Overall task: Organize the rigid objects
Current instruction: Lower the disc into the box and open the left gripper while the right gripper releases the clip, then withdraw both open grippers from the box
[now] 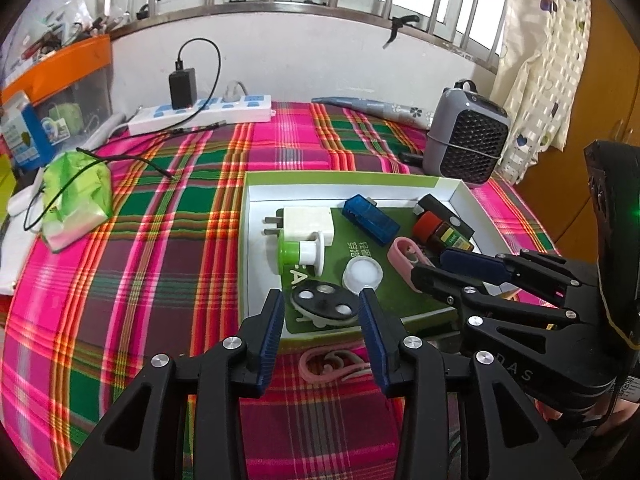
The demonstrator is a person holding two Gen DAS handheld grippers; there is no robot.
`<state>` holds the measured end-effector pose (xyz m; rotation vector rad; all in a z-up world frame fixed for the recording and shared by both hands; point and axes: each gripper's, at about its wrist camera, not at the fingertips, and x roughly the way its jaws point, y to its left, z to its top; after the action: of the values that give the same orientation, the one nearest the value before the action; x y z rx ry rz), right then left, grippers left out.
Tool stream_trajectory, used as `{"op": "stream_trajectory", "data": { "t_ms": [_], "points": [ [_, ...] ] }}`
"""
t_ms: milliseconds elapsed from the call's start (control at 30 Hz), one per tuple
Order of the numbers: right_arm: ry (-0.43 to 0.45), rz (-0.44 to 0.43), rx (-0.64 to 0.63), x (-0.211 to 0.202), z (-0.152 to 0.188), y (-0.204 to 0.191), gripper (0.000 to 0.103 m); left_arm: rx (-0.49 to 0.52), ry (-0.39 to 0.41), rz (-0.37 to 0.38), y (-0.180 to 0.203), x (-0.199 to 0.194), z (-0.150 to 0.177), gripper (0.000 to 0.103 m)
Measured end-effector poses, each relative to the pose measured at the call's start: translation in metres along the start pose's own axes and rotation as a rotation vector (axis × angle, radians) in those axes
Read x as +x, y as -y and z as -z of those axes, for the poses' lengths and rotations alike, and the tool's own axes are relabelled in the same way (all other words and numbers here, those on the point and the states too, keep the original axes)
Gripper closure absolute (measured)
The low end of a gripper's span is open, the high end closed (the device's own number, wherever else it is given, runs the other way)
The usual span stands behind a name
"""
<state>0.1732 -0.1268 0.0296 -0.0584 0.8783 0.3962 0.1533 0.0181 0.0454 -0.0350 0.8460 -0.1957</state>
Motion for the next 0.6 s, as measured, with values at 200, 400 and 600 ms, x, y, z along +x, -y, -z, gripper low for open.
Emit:
{"op": "stream_trajectory", "data": {
  "t_ms": [200,400,600],
  "points": [
    [0.016,-0.001,-0.003,-0.009,0.003,-0.004,0.07,0.005,0.011,-0.009,0.001,-0.008,0.005,0.065],
    [0.024,-0.003,-0.004,-0.015,0.006,-0.007,0.07,0.005,0.018,-0.006,0.001,-0.015,0.009,0.065],
    [0.032,-0.007,-0.002,-0.02,0.009,-0.009,0.07,0.004,0.026,-0.004,0.0,-0.021,0.012,0.065]
  ]
}}
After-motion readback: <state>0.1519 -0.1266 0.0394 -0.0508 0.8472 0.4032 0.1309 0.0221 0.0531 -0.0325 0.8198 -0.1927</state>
